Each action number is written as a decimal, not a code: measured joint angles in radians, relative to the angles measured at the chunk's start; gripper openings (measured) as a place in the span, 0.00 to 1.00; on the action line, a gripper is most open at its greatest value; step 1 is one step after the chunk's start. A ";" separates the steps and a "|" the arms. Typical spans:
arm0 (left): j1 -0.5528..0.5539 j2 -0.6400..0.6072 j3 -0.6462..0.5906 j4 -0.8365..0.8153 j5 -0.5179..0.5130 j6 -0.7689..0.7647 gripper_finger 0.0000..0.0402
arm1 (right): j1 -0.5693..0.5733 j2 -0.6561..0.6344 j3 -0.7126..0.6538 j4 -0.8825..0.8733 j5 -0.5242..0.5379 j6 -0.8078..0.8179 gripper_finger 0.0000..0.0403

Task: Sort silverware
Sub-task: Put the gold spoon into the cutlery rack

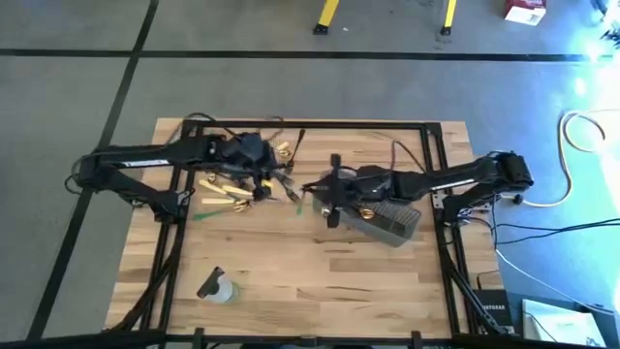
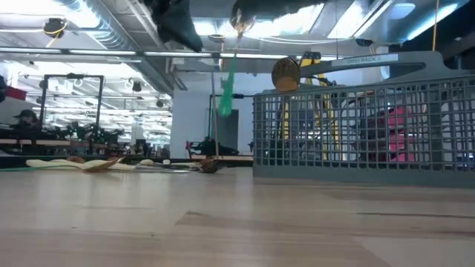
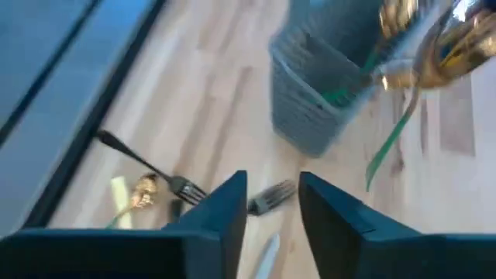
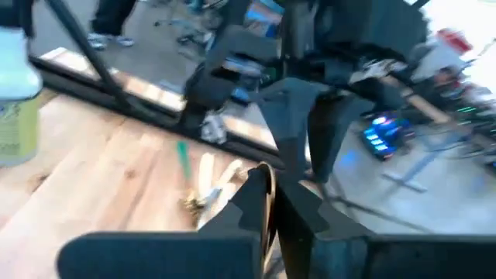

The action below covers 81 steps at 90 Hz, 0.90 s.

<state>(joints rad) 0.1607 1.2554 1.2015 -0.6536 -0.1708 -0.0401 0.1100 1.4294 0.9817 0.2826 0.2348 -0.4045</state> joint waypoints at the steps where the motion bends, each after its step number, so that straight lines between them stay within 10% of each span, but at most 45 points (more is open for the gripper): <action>1: 0.001 -0.005 -0.005 0.012 0.000 -0.001 0.29 | 0.006 -0.007 0.000 -0.002 0.015 -0.005 0.00; 37: 0.051 -0.118 -0.313 0.441 0.172 -0.128 0.40 | 0.196 -0.134 0.001 -0.104 0.517 -0.305 0.00; 81: 0.052 -0.123 -0.491 0.665 0.187 -0.200 0.41 | 0.197 -0.111 0.001 -0.330 0.502 -0.142 0.00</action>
<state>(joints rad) 0.2123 1.1328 0.7105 0.0113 0.0158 -0.2398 0.3073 1.3186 0.9825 -0.0471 0.7365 -0.5468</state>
